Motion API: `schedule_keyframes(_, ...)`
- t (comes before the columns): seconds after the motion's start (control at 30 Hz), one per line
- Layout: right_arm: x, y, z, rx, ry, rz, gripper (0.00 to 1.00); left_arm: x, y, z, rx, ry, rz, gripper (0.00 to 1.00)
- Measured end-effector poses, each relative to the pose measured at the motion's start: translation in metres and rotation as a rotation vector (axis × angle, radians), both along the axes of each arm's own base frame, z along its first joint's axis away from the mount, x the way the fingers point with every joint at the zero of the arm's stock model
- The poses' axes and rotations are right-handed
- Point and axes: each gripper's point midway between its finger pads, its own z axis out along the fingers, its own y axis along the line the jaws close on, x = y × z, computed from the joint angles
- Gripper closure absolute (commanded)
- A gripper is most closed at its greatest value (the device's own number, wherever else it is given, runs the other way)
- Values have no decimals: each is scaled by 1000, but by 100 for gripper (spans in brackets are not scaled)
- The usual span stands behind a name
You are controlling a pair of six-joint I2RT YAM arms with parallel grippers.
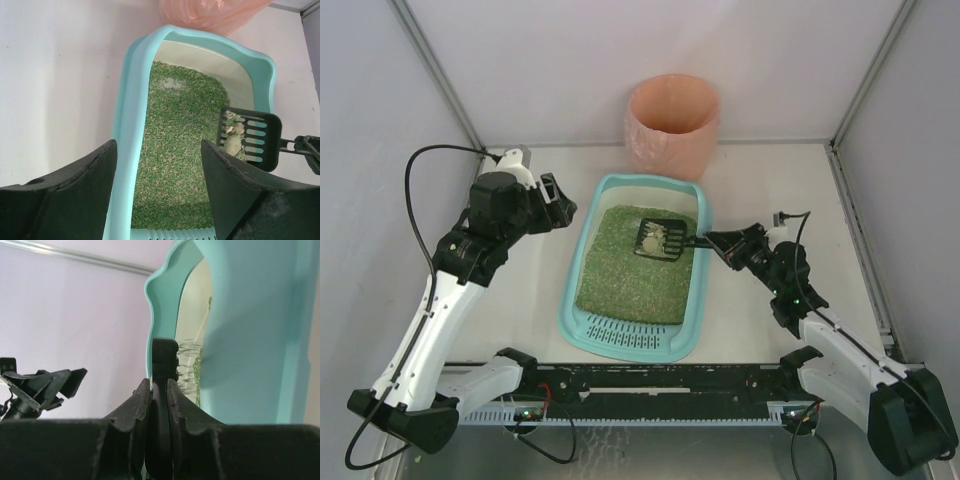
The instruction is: Clean the litter box
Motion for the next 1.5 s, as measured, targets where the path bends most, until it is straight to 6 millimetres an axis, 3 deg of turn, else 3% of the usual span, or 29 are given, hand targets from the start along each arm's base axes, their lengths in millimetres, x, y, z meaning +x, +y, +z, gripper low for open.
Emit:
schedule_keyframes(0.23, 0, 0, -4, 6, 15, 11, 100, 0, 0, 0, 0, 0, 1, 28)
schedule_keyframes(0.37, 3, 15, -1, -2, 19, 85, 100, -1, 1, 1, -1, -2, 2, 28)
schedule_keyframes(0.5, 2, 2, -2, 5, 12, 23, 100, -2, 1, -1, 2, 4, 2, 28)
schedule_keyframes(0.63, 6, 12, 2, 4, 12, 81, 100, -3, 1, -2, 4, 10, 0, 28)
schedule_keyframes(0.8, 6, 0, -5, 6, 27, 16, 100, -6, 3, -7, 16, 32, 3, 28)
schedule_keyframes(0.93, 15, 16, 3, -2, 22, 86, 100, -8, 5, -15, 34, 66, 7, 28)
schedule_keyframes(1.1, 15, 8, 8, 2, 7, 39, 100, -11, 9, -23, 58, 96, 14, 28)
schedule_keyframes(1.23, 20, 21, 11, 0, 8, 110, 100, -12, 12, -23, 65, 93, 28, 28)
schedule_keyframes(1.37, 19, 6, 3, 3, 33, 37, 100, -13, 15, -24, 73, 101, 36, 28)
schedule_keyframes(1.5, 24, 20, 11, -1, 24, 108, 100, -14, 17, -25, 85, 102, 42, 27)
